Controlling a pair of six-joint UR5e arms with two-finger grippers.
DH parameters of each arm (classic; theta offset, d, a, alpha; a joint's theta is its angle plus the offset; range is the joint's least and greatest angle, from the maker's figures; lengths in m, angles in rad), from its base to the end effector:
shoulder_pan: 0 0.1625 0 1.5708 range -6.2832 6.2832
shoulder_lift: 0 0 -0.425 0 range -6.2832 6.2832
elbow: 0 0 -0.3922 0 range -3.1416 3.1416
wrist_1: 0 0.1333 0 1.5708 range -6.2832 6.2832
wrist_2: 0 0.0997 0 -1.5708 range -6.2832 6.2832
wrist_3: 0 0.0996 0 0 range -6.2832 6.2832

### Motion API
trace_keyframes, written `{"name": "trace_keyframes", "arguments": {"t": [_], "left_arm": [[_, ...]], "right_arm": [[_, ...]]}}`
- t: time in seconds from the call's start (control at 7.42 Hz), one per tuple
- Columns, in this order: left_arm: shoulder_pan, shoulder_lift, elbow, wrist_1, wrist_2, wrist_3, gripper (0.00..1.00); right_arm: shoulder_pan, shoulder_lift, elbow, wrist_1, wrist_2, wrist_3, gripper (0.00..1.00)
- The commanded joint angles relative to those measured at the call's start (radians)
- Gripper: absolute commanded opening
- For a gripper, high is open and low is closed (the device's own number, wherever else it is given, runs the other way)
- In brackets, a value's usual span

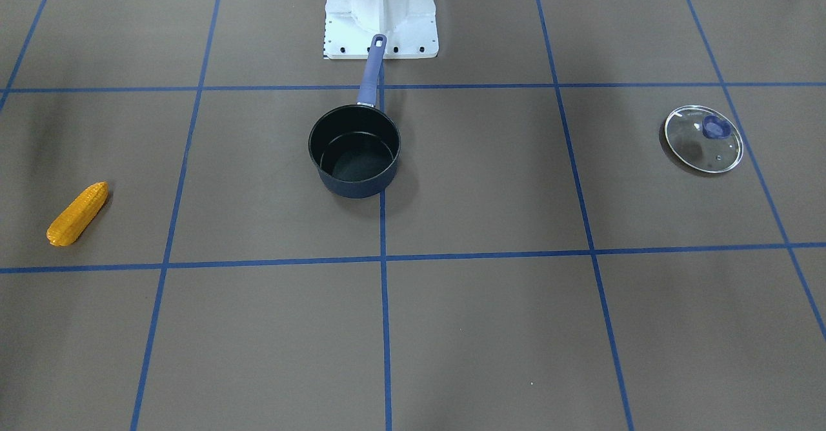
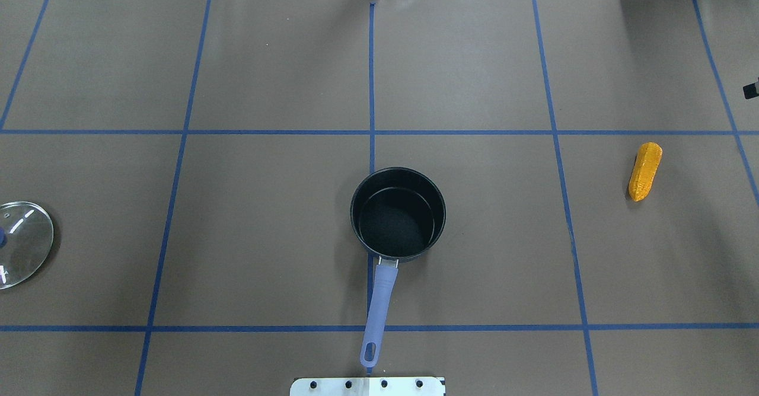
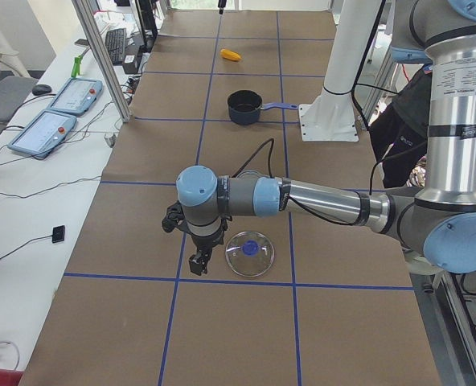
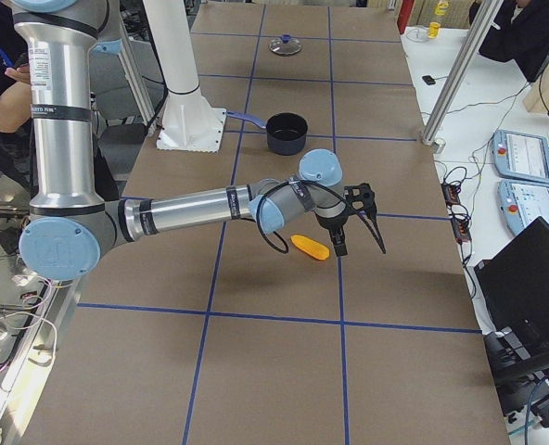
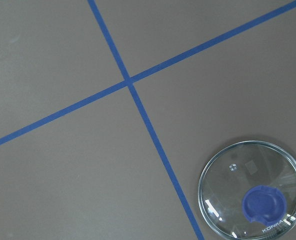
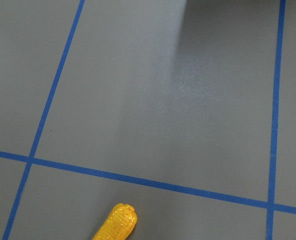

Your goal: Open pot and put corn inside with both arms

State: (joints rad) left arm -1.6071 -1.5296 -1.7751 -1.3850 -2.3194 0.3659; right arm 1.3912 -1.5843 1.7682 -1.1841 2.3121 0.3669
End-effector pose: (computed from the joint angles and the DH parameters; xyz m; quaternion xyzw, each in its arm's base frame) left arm -0.0824 -0.4648 0.5987 0.0627 0.3603 0.1486 0.9188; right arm -0.0249 -0.5071 0.5237 0.1588 -0.4055 -0.0179 0.9000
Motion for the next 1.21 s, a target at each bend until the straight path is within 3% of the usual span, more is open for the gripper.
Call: {"name": "trace_keyframes", "arguments": {"t": [0.0,0.13,0.27,0.54,0.67,0.94,1.08], "left_arm": [[-0.023,0.005,-0.006,-0.041,-0.050,-0.317,0.99],[-0.023,0.014,0.006,-0.101,-0.054,-0.329,0.99],[-0.023,0.014,-0.001,-0.103,-0.055,-0.331,0.99],[-0.023,0.014,-0.001,-0.105,-0.055,-0.331,0.99],[-0.023,0.014,-0.001,-0.105,-0.055,-0.331,0.99],[-0.023,0.012,-0.004,-0.105,-0.055,-0.329,0.99],[-0.023,0.014,-0.004,-0.105,-0.055,-0.329,0.99]], "right_arm": [[0.000,-0.046,0.010,0.000,-0.002,0.012,1.00],[-0.021,-0.062,0.013,0.001,-0.013,0.067,1.00],[-0.090,-0.081,0.011,0.035,-0.079,0.151,1.00],[-0.289,-0.146,-0.010,0.264,-0.283,0.443,1.00],[-0.360,-0.145,-0.025,0.311,-0.322,0.498,1.00],[-0.506,-0.109,-0.048,0.317,-0.497,0.643,1.00],[-0.512,-0.080,-0.087,0.334,-0.503,0.645,0.97]]}}
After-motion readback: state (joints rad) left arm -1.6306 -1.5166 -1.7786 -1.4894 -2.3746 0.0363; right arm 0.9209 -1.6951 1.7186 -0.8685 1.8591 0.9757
